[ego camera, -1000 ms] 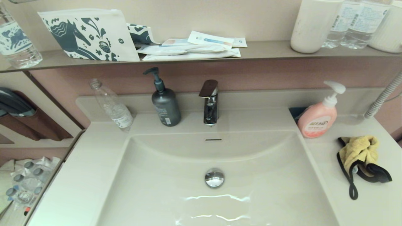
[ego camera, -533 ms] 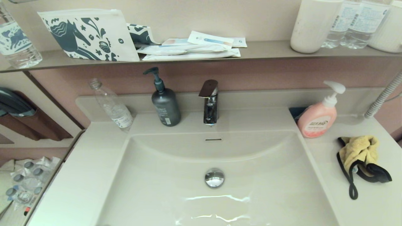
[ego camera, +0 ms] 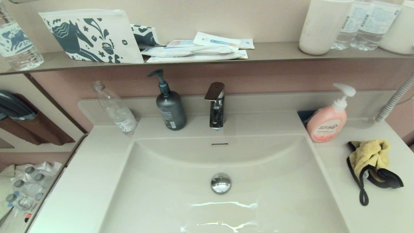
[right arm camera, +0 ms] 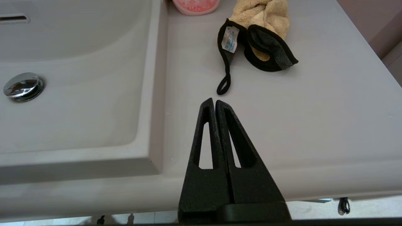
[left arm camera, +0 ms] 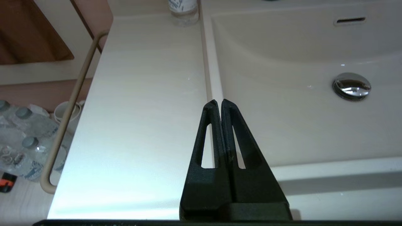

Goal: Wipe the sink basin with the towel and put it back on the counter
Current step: Pick up the cloth

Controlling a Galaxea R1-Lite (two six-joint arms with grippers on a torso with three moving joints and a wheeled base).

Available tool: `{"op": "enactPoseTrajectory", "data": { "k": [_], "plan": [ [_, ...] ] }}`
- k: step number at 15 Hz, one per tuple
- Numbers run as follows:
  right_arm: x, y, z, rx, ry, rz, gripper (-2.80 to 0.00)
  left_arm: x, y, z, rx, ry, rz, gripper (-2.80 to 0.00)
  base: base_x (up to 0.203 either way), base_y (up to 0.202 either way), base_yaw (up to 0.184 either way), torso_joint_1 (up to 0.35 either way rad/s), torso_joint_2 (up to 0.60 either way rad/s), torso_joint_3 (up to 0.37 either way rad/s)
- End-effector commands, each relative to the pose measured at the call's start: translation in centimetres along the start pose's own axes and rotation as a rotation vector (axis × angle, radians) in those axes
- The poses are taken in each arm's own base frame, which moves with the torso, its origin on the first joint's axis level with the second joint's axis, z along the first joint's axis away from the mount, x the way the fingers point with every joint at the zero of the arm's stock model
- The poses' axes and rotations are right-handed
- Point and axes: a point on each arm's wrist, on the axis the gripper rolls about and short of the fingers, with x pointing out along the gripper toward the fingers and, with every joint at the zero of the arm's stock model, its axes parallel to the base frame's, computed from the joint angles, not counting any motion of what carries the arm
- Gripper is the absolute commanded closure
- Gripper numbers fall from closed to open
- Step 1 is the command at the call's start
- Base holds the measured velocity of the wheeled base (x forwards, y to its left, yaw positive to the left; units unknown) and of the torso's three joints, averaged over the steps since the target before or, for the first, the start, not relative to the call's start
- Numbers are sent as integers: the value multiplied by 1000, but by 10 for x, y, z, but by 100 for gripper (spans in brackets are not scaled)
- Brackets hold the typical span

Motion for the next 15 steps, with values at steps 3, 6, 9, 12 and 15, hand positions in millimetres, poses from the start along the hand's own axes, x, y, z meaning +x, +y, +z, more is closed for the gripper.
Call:
{"op": "enactPoseTrajectory", "data": {
  "k": [3, 6, 9, 12, 15],
  "plan": [
    [0, 0, 0, 0, 1, 0, 0, 0, 0, -1, -3, 9, -1, 0, 0, 0, 0, 0, 0, 0],
    [0, 0, 0, 0, 2, 0, 0, 0, 0, 0, -29, 6, 1, 0, 0, 0, 0, 0, 0, 0],
    [0, 0, 0, 0, 1, 0, 0, 0, 0, 0, -74, 5, 4, 0, 0, 0, 0, 0, 0, 0],
    [0, 0, 0, -3, 1, 0, 0, 0, 0, 0, -74, 5, 4, 0, 0, 0, 0, 0, 0, 0],
    [0, 0, 0, -66, 7, 9, 0, 0, 0, 0, -74, 5, 4, 0, 0, 0, 0, 0, 0, 0]
  ]
}}
